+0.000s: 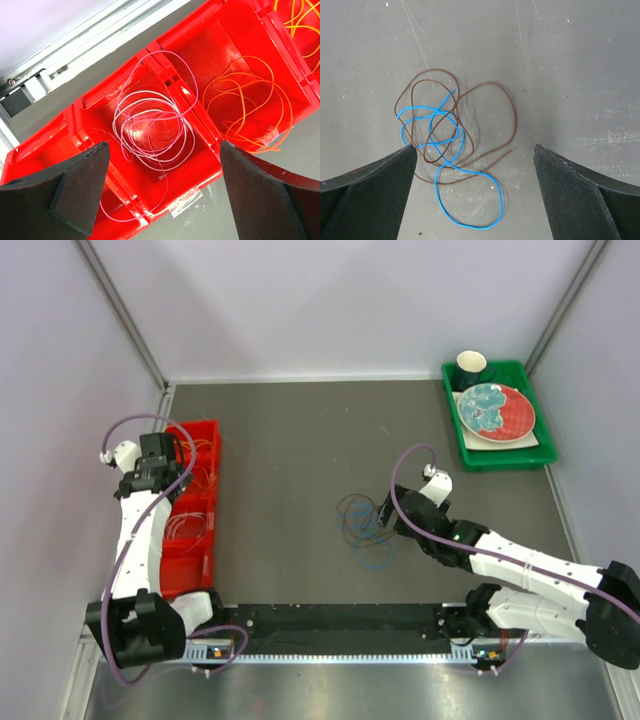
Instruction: Untangle the cables
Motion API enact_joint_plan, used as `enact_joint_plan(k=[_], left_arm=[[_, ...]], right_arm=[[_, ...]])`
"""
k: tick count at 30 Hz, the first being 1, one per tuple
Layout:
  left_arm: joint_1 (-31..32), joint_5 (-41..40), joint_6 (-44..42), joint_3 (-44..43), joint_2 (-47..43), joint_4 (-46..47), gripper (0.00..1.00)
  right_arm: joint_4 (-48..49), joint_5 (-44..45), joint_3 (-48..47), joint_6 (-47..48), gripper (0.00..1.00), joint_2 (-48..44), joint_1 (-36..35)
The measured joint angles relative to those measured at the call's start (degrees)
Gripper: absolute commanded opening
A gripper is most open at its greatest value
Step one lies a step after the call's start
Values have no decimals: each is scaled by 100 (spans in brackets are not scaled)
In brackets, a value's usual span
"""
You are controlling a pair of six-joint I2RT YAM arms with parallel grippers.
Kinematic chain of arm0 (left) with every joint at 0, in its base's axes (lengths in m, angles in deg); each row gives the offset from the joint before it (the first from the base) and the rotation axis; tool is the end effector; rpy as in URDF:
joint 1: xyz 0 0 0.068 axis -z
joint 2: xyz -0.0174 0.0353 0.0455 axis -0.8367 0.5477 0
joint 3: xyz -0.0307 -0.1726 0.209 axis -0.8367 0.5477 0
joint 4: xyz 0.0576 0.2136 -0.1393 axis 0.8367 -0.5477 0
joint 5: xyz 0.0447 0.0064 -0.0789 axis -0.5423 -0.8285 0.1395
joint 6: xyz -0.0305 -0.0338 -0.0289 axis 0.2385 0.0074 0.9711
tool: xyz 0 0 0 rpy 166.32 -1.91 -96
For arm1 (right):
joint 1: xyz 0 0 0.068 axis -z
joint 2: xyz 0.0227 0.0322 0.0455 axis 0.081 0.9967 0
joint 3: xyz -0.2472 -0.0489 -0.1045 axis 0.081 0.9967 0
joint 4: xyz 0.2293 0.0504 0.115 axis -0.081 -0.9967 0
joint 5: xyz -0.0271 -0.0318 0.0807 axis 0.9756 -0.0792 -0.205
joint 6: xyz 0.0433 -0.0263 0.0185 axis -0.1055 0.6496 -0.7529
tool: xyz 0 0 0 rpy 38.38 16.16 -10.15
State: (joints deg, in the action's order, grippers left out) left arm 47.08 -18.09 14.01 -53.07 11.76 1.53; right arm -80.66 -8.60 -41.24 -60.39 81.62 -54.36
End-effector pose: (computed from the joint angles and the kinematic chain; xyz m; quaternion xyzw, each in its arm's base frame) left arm 0.2086 0.0534 0.2990 -0.4693 0.7985 0.1525 0.3449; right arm 0.1454 0.1433 0.2092 0.1365 0.8790 0.1492 0.4319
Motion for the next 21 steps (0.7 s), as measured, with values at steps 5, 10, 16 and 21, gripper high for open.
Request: enact_joint_plan(k=[5,10,16,21], left_arm=[[-4,-107,-20,-4,597,52,92],[-76,-103,-33,-4,1478,83,92],[-319,44,-149,-55,1602,317,88],[-560,203,-251,-144,1709,376,85]], right_arm=[[-2,-9,0,0,99,0,0],[0,-24,-2,9,99,17,0],[-4,-68,-114,55,99,175,0],[-13,-101,-151,59,99,225,0]])
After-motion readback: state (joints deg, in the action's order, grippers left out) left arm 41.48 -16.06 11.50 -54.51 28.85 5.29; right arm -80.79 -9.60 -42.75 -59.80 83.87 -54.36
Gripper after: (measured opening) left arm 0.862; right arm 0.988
